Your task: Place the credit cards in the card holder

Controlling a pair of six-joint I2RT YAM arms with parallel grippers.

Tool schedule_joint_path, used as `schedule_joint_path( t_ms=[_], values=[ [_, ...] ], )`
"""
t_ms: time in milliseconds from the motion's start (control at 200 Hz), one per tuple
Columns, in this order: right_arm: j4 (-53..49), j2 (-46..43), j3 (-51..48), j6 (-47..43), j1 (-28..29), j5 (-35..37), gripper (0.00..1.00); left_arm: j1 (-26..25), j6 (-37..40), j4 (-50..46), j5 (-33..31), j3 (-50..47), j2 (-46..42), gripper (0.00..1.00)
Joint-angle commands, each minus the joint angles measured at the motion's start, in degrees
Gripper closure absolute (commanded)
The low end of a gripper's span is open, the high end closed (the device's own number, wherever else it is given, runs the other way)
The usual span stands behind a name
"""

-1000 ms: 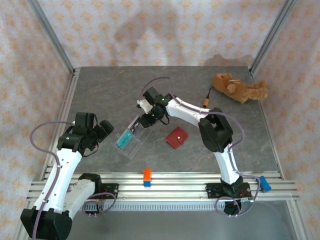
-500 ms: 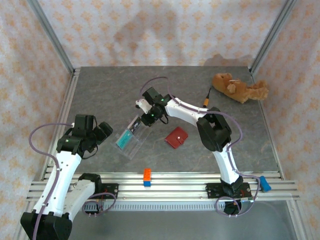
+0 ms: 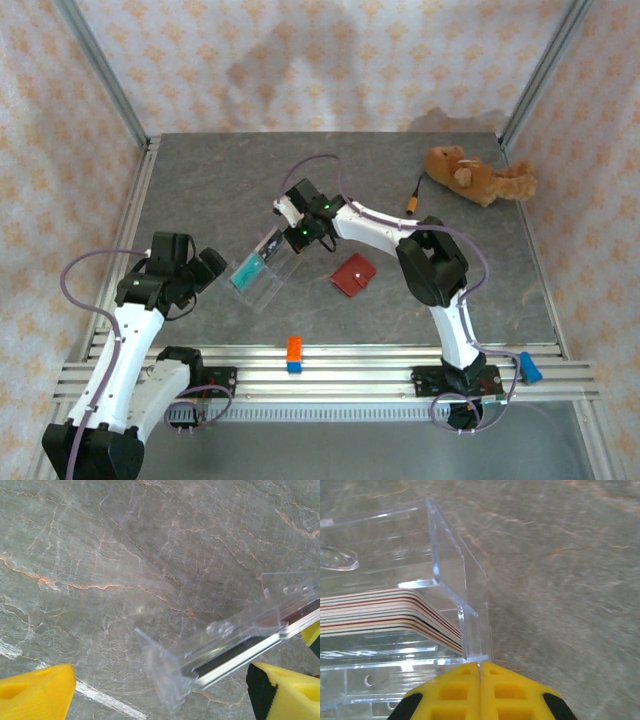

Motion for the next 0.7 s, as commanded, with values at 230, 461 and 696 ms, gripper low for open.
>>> schedule_joint_path(
  t_ms=[230,461,696],
  values=[
    [1.9,-3.4,-2.5,19.3,-6.3,19.7,1.0,0.6,2.3,1.9,3.0,1.1,2.0,0.1],
    [3.0,-6.8,-6.2,18.3,-7.5,15.1,1.0,0.6,5.4,8.2,11.8,-0.2,3.1,0.1],
    [-0.8,-10.6,-9.4,16.2,-8.9,16.2,1.0,0.2,6.0,12.0,16.2,-2.0,3.5,0.13]
  ],
)
